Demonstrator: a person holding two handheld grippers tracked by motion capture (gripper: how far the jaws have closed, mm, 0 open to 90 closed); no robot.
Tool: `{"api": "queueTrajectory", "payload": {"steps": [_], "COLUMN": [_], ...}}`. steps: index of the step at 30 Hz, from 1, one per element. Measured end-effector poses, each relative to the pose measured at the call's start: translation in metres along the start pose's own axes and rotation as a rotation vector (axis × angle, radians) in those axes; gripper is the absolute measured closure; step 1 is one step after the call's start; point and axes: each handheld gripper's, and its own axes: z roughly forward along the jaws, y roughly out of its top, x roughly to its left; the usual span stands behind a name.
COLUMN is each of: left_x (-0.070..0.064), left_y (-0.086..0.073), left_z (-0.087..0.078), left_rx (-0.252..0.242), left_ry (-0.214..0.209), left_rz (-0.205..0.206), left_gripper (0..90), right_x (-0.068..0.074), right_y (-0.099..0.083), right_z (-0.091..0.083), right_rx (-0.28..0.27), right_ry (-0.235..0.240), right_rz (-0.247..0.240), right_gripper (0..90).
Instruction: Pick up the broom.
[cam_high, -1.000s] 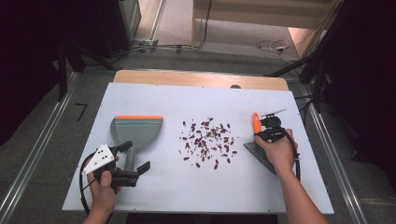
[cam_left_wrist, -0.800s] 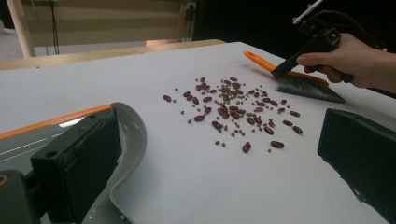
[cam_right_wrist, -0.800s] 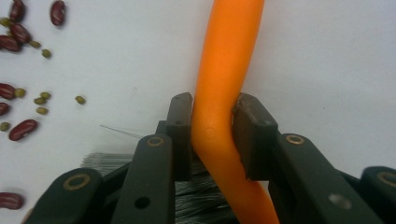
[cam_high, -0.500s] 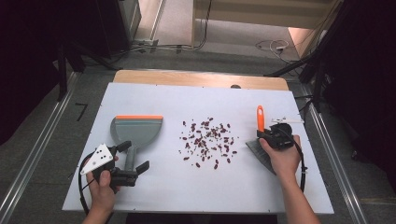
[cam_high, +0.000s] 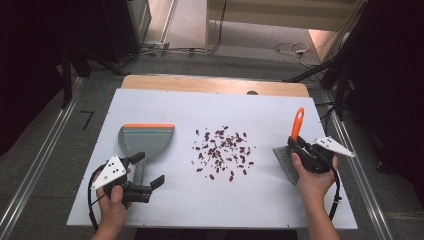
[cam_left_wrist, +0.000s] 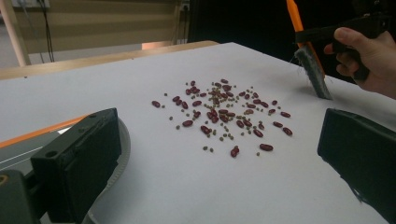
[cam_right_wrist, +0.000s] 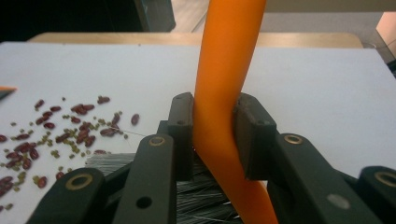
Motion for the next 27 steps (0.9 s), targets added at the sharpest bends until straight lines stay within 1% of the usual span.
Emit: {"api": "queueTrajectory", "payload": {"steps": [2,4,8,13,16,17,18,19,20,22,23,24,27], "left_x": [-0.003,-0.003,-0.006,-0.009,-0.012,-0.013,-0.014,-0.014,-0.016,-0.018,-0.021,-0.021,-0.024], "left_y": [0.001,0.002,0.003,0.005,0.007,0.007,0.008,0.008,0.010,0.010,0.010,0.010,0.011], "left_z": [0.000,-0.001,-0.001,0.000,0.001,0.002,0.003,0.003,0.004,0.005,0.007,0.007,0.011], "left_rx": [-0.009,-0.012,-0.017,-0.023,-0.028,-0.026,-0.033,-0.033,-0.041,-0.041,-0.038,-0.038,-0.031], "left_ry": [0.007,0.007,-0.002,-0.012,-0.018,-0.010,-0.016,-0.016,-0.024,-0.028,-0.036,-0.036,-0.055], "left_rz": [0.008,0.007,0.013,0.014,0.016,0.014,0.000,0.000,-0.003,0.001,0.008,0.008,0.007], "left_gripper": [0.7,0.7,0.8,0.7,0.7,0.7,0.7,0.7,0.7,0.7,0.7,0.7,0.7], "right_x": [0.000,0.003,0.009,0.019,0.027,0.030,0.033,0.036,0.040,0.047,0.051,0.055,0.068], "right_y": [0.001,0.004,0.010,0.019,0.021,0.022,0.022,0.023,0.023,0.023,0.024,0.024,0.025], "right_z": [-0.004,-0.009,-0.018,-0.028,-0.031,-0.031,-0.031,-0.032,-0.032,-0.032,-0.031,-0.031,-0.031], "right_rx": [-0.033,-0.054,-0.102,-0.152,-0.165,-0.166,-0.168,-0.170,-0.170,-0.172,-0.172,-0.172,-0.173], "right_ry": [0.034,0.040,0.077,0.107,0.124,0.132,0.141,0.149,0.160,0.172,0.188,0.198,0.221], "right_rz": [-0.003,-0.004,0.005,0.003,-0.011,-0.017,-0.018,-0.020,-0.020,-0.029,-0.031,-0.033,-0.052], "right_gripper": [68.6,68.6,68.7,68.7,68.7,68.7,68.7,68.7,68.7,68.7,68.7,68.7,68.7]}}
